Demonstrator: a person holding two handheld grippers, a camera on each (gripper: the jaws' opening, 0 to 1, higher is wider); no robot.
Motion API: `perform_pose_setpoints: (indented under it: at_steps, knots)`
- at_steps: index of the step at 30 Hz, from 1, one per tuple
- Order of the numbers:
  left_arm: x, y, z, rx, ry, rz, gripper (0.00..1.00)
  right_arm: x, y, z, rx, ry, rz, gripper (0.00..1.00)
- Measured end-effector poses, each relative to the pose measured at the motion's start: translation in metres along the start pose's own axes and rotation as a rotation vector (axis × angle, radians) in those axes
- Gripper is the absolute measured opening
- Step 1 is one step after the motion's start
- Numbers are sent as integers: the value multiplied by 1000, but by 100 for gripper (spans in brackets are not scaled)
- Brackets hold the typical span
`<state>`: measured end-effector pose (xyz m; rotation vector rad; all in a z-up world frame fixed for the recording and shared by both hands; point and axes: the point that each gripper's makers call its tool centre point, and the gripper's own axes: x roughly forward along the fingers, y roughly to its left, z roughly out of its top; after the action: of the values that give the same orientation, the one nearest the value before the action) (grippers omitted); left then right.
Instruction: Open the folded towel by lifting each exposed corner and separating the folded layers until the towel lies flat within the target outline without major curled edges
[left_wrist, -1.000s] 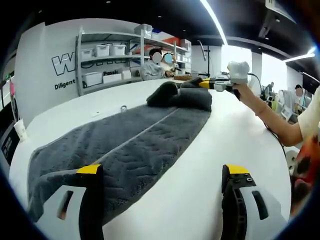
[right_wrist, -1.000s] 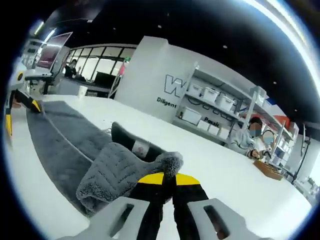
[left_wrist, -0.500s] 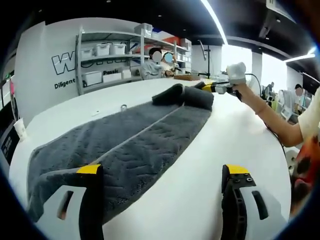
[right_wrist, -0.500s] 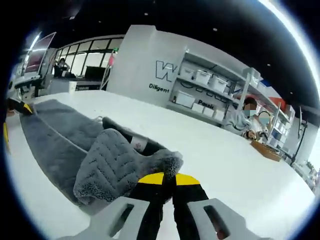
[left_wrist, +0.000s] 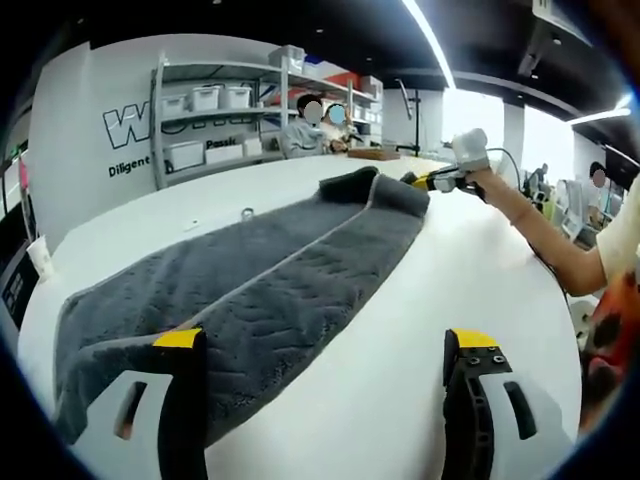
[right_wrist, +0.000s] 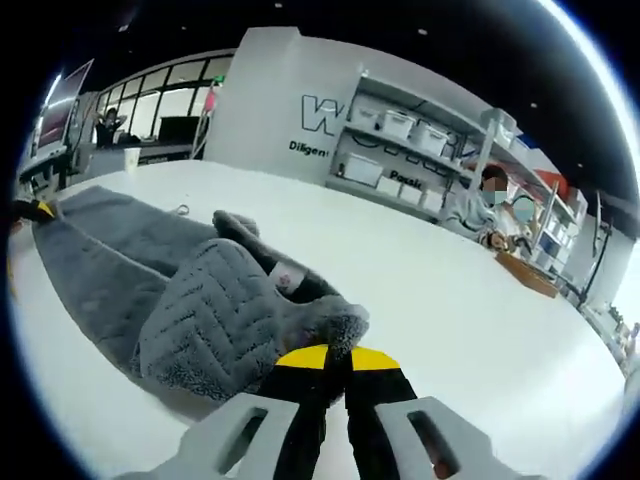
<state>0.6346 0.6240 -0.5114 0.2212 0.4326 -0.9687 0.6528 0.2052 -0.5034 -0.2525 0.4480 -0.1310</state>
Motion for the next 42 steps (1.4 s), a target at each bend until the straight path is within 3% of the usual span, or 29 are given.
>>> perform_pose_setpoints:
  at_steps: [12, 24, 31, 42]
  knots:
    - [1, 0, -2, 0, 10, -3, 96, -4, -25, -14, 58, 28, -49, 0]
    - [1, 0, -4, -2, 17, -3, 95, -5, -29, -21, 72, 45, -48, 0]
    - [2, -3, -5, 0, 23, -10, 95, -4, -41, -32, 133, 59, -52, 0]
    - [2, -2, -6, 1, 29, -7, 95, -10, -46, -34, 97, 88, -79, 0]
